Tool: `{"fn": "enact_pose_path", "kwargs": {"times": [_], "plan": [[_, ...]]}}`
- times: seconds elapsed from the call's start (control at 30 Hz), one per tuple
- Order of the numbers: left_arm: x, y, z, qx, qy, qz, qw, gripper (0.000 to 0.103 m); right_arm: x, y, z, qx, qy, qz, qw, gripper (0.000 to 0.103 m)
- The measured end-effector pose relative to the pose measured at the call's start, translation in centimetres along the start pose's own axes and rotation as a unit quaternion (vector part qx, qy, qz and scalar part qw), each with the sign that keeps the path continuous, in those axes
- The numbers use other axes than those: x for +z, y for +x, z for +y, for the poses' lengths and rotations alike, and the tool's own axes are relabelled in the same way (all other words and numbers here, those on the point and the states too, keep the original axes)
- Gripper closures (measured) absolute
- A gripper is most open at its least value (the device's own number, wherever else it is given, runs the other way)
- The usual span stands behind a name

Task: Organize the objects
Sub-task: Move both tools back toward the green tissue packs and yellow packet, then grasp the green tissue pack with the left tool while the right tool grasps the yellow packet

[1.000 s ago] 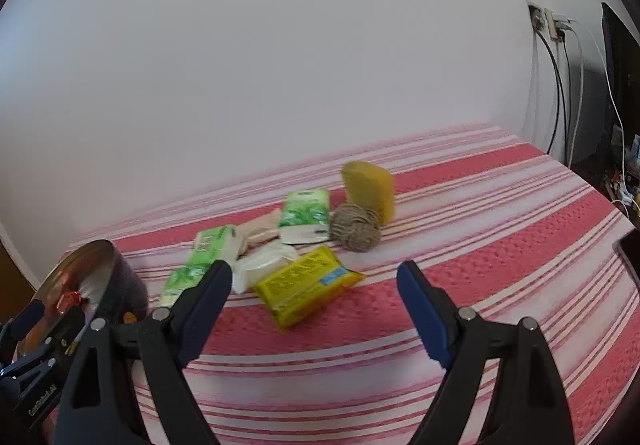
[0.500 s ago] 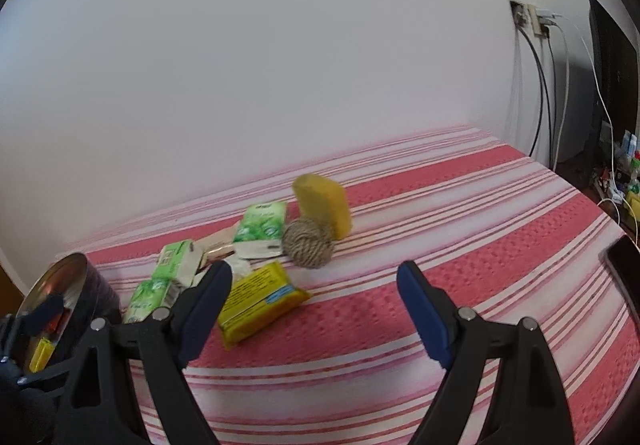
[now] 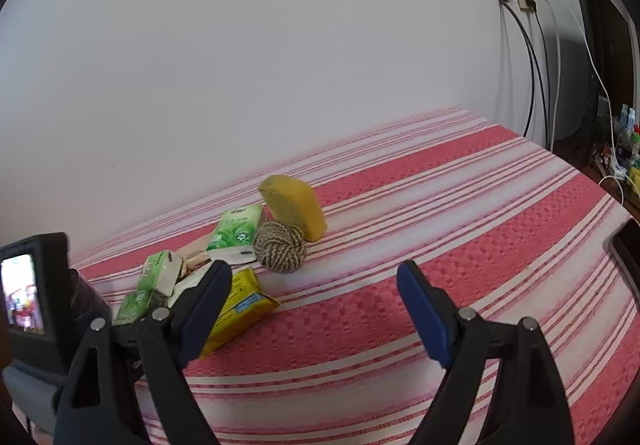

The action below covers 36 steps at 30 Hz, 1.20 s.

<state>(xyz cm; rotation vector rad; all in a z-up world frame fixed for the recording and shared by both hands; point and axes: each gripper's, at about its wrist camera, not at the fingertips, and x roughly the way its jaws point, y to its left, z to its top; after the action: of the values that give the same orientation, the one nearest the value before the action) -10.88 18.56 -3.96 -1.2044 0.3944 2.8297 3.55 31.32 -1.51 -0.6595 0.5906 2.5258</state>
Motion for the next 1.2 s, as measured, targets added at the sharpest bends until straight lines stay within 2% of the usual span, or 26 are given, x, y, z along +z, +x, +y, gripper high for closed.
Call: {"fn": "enact_pose_path", "kwargs": {"times": [0.07,0.2,0.4,0.43,0.47,0.5,0.53,0.77,0.9,1.07,1.2], "plan": [[0.0,0.8,-0.1,-0.008,-0.009,0.02,0.9997,0.02,0.1,0.0,-0.1,0.003,0.003,-0.001,1.0,0.017],[0.2,1.2,0.1,-0.019,-0.024,0.025,0.9992,0.02,0.2,0.4,-0.3,0.009,0.004,0.005,1.0,0.017],[0.2,2.3,1.8,-0.086,-0.071,0.042,0.9929,0.021,0.4,1.8,-0.4,0.026,0.006,0.037,0.999,0.017],[0.2,2.3,1.7,-0.09,-0.062,0.04,0.9932,0.023,0.4,1.9,-0.2,0.026,0.003,0.038,0.999,0.017],[0.1,2.2,1.7,-0.095,-0.059,0.038,0.993,0.03,0.4,1.9,-0.1,0.025,0.0,0.039,0.999,0.017],[0.1,2.0,1.6,-0.099,-0.055,0.034,0.9931,0.041,0.4,1.9,-0.1,0.024,-0.001,0.039,0.999,0.017],[0.0,1.7,1.4,-0.105,-0.048,0.029,0.9928,0.048,0.3,1.9,-0.1,0.024,-0.002,0.039,0.999,0.017],[-0.9,0.7,1.7,-0.14,-0.038,0.02,0.9892,0.049,0.3,2.3,-0.4,0.018,0.001,0.047,0.999,0.017],[-1.8,-1.3,2.1,-0.144,-0.023,-0.018,0.9891,0.049,0.2,2.5,-0.4,0.022,0.004,0.057,0.998,0.017],[-2.8,-4.4,3.9,-0.127,-0.012,-0.086,0.9881,0.049,-0.4,3.5,0.9,0.044,-0.01,0.088,0.995,0.017],[-3.1,-5.2,5.7,-0.125,-0.016,-0.104,0.9866,0.049,-0.7,4.7,2.4,0.05,-0.008,0.112,0.992,0.017]]}}
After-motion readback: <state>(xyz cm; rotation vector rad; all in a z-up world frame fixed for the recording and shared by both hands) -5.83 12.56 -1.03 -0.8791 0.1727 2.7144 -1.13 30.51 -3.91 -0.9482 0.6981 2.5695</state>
